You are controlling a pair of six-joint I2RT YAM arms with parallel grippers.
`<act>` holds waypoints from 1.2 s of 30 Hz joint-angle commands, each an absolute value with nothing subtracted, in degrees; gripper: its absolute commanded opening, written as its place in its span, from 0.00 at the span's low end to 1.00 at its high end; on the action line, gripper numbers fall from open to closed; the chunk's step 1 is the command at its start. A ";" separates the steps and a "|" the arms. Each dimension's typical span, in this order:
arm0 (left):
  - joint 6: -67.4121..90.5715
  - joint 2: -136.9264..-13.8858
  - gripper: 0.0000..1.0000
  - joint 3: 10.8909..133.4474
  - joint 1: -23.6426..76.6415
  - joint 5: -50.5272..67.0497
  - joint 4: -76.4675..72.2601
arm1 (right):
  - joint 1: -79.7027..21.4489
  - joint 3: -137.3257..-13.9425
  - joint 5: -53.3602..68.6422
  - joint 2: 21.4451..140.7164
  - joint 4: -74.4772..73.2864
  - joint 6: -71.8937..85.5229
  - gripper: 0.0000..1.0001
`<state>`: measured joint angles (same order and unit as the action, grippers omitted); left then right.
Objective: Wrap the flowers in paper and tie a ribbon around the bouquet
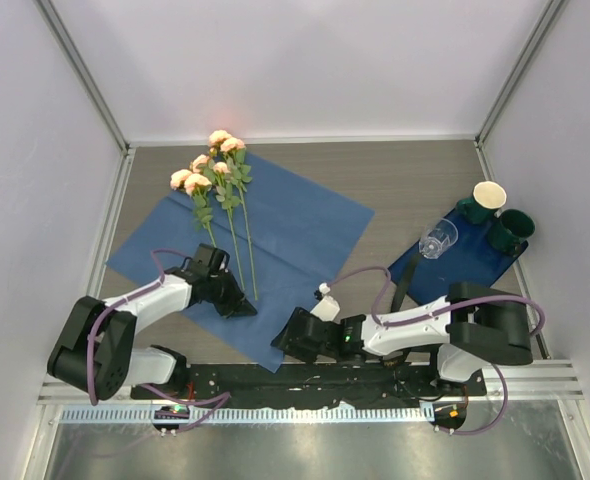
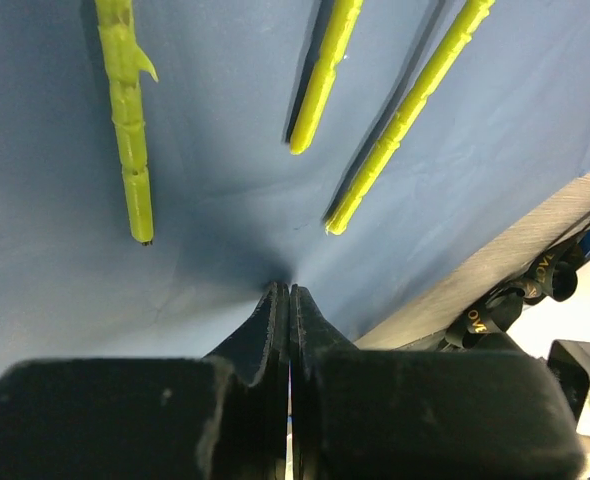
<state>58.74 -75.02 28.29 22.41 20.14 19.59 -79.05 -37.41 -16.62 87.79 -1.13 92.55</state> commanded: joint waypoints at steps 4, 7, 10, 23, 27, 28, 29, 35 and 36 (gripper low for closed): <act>59.15 -76.99 0.00 25.14 23.11 14.50 18.37 | -79.54 -34.72 -18.81 92.37 7.91 99.85 0.52; 59.15 -76.20 0.00 24.79 23.11 13.98 18.46 | -79.54 -34.11 -20.03 92.29 10.97 98.62 0.52; 59.15 -75.50 0.00 24.52 23.11 13.54 18.72 | -79.54 -32.70 -22.93 90.80 14.76 97.30 0.54; 58.80 -72.95 0.00 25.66 23.03 12.74 21.80 | -73.39 -24.71 -30.41 83.76 20.73 90.80 0.61; 58.89 -72.33 0.00 26.10 23.12 12.66 22.32 | -72.51 -24.52 -27.78 85.16 25.93 86.49 0.61; 58.71 -72.25 0.00 26.28 23.12 12.40 22.85 | -72.51 -25.13 -26.12 85.43 26.19 84.14 0.61; 58.71 -72.16 0.00 26.45 23.03 12.31 23.11 | -72.51 -25.75 -24.80 86.65 27.67 83.15 0.60; 55.99 -68.92 0.02 28.65 23.11 12.65 24.08 | -76.54 -29.78 -17.94 89.38 33.40 85.41 0.58; 55.64 -67.69 0.12 29.09 23.03 12.48 24.00 | -76.73 -31.01 -17.23 90.34 32.44 86.56 0.56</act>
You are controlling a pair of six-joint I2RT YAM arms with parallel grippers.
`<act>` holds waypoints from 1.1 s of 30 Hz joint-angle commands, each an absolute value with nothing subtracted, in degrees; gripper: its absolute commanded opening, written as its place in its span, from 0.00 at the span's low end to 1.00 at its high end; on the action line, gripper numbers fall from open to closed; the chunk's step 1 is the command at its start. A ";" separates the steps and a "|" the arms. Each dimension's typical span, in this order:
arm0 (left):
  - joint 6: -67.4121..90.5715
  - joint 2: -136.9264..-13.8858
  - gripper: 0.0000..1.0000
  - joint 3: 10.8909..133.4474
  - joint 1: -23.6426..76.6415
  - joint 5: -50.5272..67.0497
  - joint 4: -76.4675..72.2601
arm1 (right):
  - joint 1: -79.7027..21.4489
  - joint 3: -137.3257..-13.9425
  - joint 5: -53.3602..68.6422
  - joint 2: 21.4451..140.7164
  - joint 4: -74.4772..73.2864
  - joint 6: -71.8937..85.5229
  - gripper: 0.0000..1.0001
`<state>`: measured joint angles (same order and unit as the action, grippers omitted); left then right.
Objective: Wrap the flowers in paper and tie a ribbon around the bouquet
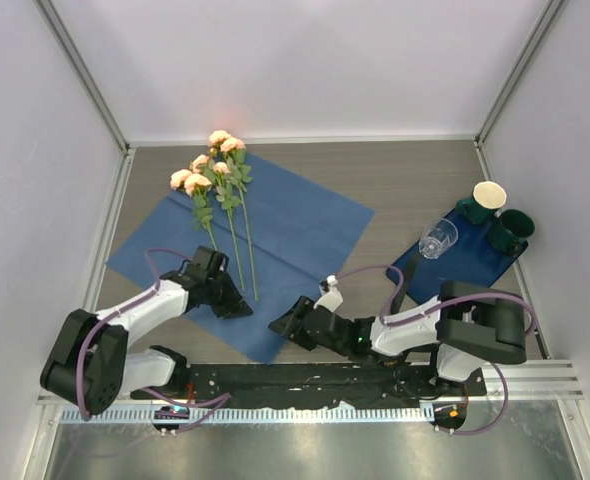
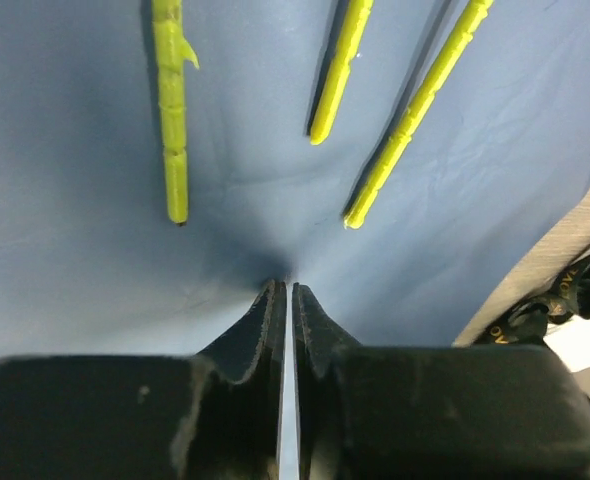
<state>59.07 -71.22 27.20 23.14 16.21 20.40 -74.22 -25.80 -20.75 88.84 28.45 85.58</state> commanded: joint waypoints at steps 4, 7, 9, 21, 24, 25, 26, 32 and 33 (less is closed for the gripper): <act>54.06 -60.92 0.42 31.81 23.03 10.03 27.93 | -75.59 -33.57 -14.42 91.67 32.61 92.19 0.38; 52.65 -54.25 0.60 35.67 23.12 7.21 34.09 | -72.43 -34.28 -10.29 92.28 33.73 95.27 0.23; 52.47 -49.43 0.66 38.66 23.03 5.28 38.38 | -69.53 -34.19 -8.19 92.55 34.54 96.67 0.17; 53.79 -38.50 0.64 41.84 23.03 -2.02 46.23 | -54.76 -49.38 8.78 103.00 27.98 81.40 0.00; 54.40 -38.14 0.63 40.00 23.03 -3.25 45.62 | -51.86 -55.01 11.51 107.29 25.24 76.04 0.00; 54.93 -38.06 0.63 39.64 23.03 -3.77 45.44 | -50.72 -56.93 12.04 108.36 25.40 75.42 0.00; 55.19 -38.49 0.64 39.29 23.11 -4.82 45.44 | -50.19 -58.26 13.35 109.33 25.23 73.41 0.00; 55.63 -42.71 0.65 37.79 23.03 -5.71 42.10 | -47.47 -67.84 17.22 116.27 20.48 69.52 0.00; 55.55 -44.37 0.65 37.79 23.03 -5.71 41.32 | -47.11 -68.46 17.23 116.71 19.87 69.17 0.00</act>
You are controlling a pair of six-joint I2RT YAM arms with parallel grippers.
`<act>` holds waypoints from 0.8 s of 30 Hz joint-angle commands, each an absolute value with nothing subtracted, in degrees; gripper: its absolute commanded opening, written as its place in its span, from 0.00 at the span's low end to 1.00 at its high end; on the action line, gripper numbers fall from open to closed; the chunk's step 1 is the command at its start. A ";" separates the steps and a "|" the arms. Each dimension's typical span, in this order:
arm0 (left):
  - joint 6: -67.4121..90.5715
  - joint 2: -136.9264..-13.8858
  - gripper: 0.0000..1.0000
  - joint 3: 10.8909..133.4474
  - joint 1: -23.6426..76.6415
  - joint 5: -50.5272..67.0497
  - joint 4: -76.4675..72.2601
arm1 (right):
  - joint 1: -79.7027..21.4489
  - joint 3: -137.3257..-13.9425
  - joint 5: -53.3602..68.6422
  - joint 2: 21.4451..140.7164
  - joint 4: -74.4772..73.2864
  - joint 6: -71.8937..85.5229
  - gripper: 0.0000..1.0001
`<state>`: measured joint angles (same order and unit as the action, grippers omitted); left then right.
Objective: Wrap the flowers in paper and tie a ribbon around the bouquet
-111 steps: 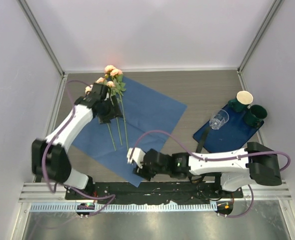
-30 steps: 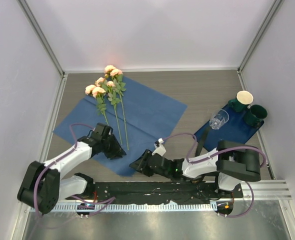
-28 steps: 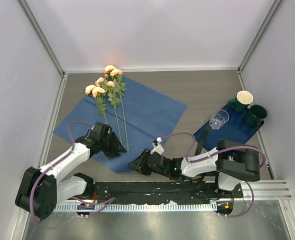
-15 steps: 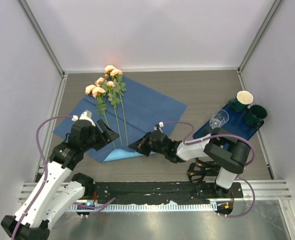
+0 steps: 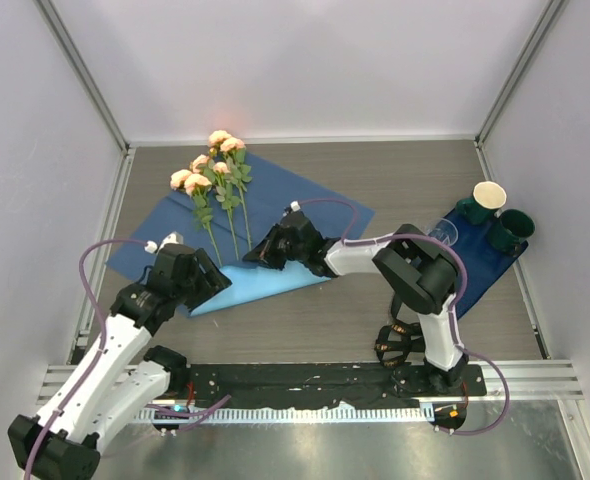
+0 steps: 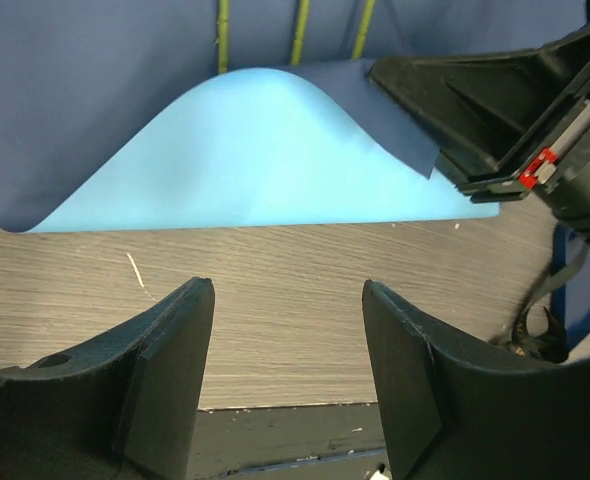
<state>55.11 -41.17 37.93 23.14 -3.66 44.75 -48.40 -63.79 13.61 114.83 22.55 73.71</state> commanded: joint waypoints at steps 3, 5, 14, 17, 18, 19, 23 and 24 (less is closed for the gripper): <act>55.55 -46.40 0.65 38.14 22.94 -6.24 40.43 | -45.36 -70.13 16.79 117.51 18.90 68.82 0.00; 55.55 -46.93 0.65 37.71 22.94 -6.33 39.91 | -44.48 -70.14 16.96 118.03 19.86 68.91 0.00; 56.95 -50.71 0.61 36.21 22.94 -4.84 35.51 | -42.45 -75.40 21.79 123.13 22.15 67.86 0.00; 57.13 -52.37 0.60 36.04 22.76 -4.31 34.37 | -42.19 -77.08 22.67 124.28 22.15 67.24 0.00; 57.13 -52.73 0.60 36.04 22.68 -3.96 34.10 | -42.01 -77.25 22.76 124.54 22.24 67.24 0.00; 57.04 -53.00 0.60 35.95 22.59 -3.96 33.84 | -41.84 -77.43 22.76 124.63 22.41 67.32 0.00; 56.87 -54.40 0.60 36.04 22.06 -3.87 32.96 | -40.87 -77.61 22.59 124.63 22.85 67.41 0.00; 56.78 -54.93 0.60 36.04 21.97 -3.69 32.78 | -40.70 -77.69 22.33 124.80 22.85 67.41 0.00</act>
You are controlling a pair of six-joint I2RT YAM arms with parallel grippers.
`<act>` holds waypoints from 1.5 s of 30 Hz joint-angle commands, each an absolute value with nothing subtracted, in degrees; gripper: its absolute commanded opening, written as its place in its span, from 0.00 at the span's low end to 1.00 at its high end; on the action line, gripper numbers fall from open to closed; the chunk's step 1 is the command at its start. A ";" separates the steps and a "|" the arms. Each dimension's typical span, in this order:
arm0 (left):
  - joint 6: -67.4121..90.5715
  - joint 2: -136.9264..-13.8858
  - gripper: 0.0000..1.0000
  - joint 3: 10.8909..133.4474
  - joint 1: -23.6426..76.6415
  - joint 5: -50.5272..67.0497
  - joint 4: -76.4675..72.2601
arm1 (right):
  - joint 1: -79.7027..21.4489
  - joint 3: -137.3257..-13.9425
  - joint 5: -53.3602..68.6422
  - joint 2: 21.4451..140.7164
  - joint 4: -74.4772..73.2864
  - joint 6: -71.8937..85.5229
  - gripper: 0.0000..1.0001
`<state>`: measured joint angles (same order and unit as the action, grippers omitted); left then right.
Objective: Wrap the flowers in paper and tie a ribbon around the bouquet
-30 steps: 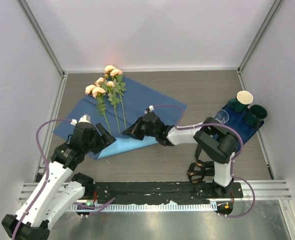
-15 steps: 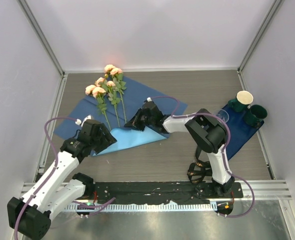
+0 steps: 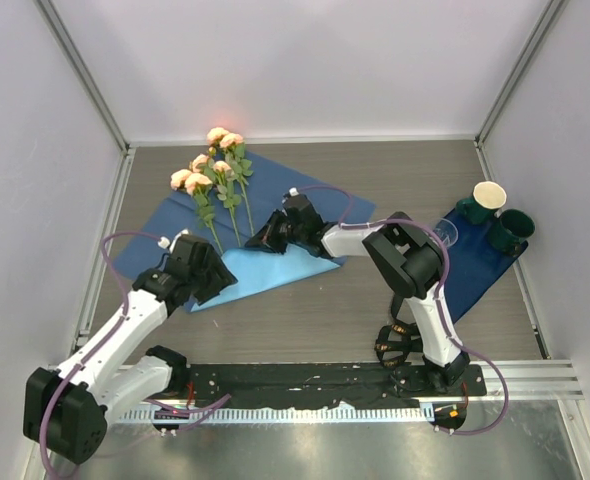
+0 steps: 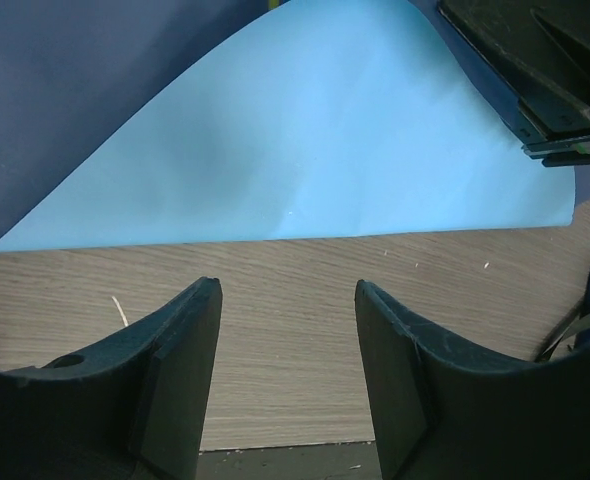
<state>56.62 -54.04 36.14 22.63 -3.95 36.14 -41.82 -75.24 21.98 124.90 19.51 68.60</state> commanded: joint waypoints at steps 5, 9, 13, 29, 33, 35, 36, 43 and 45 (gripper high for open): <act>56.78 -56.69 0.59 35.95 20.92 -2.11 31.03 | -40.17 -79.54 23.99 126.65 23.29 67.68 0.00; 56.87 -58.53 0.57 36.12 20.39 -0.62 29.71 | -40.25 -81.73 25.31 127.35 22.59 66.19 0.00; 56.95 -60.03 0.56 36.39 20.04 -0.18 28.57 | -40.25 -83.32 26.01 127.79 20.92 64.78 0.01; 57.74 -67.32 0.54 38.06 19.16 4.39 23.56 | -38.85 -80.95 24.08 127.53 22.85 65.92 0.02; 57.92 -69.51 0.53 38.32 18.63 5.27 21.63 | -38.85 -81.12 25.13 128.32 23.47 66.44 0.03; 58.53 -70.40 0.50 38.15 17.93 6.23 20.75 | -38.85 -81.12 25.40 128.67 23.64 66.53 0.04; 58.71 -71.27 0.49 38.06 17.23 6.68 19.52 | -38.85 -81.21 25.49 128.67 23.64 66.19 0.04; 60.73 -74.26 0.35 36.74 14.77 9.58 14.24 | -38.76 -81.74 26.02 129.29 23.73 66.09 0.06; 61.17 -75.14 0.34 37.00 14.42 9.23 13.28 | -38.76 -81.74 25.84 129.20 23.73 66.09 0.07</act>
